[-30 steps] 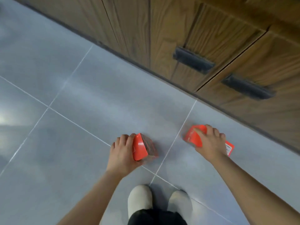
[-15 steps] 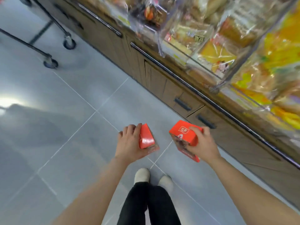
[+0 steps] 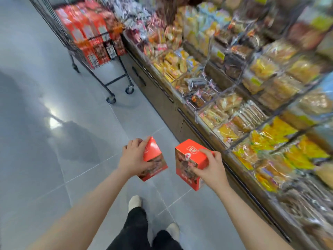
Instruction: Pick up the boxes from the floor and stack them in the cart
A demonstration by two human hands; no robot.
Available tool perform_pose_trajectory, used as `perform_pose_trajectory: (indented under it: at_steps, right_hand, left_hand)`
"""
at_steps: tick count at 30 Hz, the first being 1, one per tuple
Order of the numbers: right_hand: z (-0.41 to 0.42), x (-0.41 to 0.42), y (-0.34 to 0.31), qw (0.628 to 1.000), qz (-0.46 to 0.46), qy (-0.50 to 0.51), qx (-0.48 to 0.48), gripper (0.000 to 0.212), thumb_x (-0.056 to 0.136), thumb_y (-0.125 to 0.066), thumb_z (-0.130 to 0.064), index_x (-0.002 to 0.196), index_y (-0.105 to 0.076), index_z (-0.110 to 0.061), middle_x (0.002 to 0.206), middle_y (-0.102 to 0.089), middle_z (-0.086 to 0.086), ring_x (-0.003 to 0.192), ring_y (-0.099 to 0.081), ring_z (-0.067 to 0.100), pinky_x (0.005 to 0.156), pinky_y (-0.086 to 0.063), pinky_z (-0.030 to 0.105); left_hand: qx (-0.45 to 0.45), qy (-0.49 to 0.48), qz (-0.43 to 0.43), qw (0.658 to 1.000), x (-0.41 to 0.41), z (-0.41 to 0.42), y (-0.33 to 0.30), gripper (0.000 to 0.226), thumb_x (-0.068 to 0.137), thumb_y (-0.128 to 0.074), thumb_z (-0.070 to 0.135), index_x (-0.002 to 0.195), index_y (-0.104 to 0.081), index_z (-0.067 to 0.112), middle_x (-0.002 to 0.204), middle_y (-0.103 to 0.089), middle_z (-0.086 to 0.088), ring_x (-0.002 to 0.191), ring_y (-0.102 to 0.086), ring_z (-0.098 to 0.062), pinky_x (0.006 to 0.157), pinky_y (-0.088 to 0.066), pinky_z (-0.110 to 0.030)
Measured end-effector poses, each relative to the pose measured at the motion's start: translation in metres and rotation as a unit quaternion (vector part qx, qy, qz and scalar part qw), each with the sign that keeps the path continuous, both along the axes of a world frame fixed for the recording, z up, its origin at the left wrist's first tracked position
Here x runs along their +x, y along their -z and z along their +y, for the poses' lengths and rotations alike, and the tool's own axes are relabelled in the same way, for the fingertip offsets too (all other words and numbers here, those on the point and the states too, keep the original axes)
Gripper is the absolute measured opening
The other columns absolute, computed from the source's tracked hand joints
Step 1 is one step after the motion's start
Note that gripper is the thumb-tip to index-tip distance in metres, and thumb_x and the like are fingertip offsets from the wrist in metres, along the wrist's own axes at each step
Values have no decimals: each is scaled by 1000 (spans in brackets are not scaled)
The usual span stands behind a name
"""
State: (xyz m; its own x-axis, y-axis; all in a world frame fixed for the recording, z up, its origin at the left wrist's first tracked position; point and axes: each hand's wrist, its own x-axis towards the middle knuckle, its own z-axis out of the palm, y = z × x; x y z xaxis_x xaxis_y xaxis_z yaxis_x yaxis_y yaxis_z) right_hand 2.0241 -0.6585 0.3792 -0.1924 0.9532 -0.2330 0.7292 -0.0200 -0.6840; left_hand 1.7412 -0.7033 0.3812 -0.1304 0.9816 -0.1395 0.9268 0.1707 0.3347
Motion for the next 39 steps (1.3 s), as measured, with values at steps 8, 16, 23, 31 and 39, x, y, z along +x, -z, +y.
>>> perform_pose_trajectory:
  at_steps: [8, 16, 23, 31, 39]
  right_hand:
    - [65, -87, -41, 999, 28, -22, 18, 73, 71, -78, -33, 132, -37, -36, 122, -29, -1, 106, -43, 14, 88, -47, 31]
    - [146, -231, -58, 999, 10, -29, 24, 77, 67, -76, -39, 132, -35, -40, 116, -27, -3, 104, -42, 16, 92, -47, 38]
    - [209, -350, -68, 998, 19, -51, 22, 73, 67, -77, -40, 131, -41, -35, 113, -31, -2, 101, -45, 17, 87, -45, 33]
    - [322, -450, -65, 989, 5, -132, 60, 69, 67, -77, -41, 128, -44, -35, 114, -34, 0, 104, -50, 19, 88, -44, 31]
    - [469, -547, -83, 976, 31, -207, 65, 66, 71, -76, -39, 129, -45, -34, 112, -34, -2, 95, -43, 11, 84, -39, 26]
  left_hand:
    - [53, -38, 17, 998, -104, 36, -46, 106, 51, -44, 78, 146, -26, 34, 123, -43, 2, 115, -39, -21, 93, -32, -38]
    - [60, -56, 17, 997, -247, 88, -71, 107, 49, -40, 74, 147, -24, 34, 120, -42, 1, 115, -38, -21, 91, -27, -36]
    - [67, -112, -9, 991, -362, 128, -76, 109, 50, -38, 82, 147, -24, 34, 125, -42, 2, 117, -41, -20, 95, -32, -36]
    - [60, -181, 5, 982, -449, 199, -68, 107, 50, -45, 81, 146, -24, 38, 125, -44, 3, 118, -40, -19, 92, -32, -36]
    - [67, -259, -3, 964, -508, 308, -70, 101, 56, -54, 76, 145, -24, 40, 126, -44, 3, 119, -39, -17, 95, -30, -36]
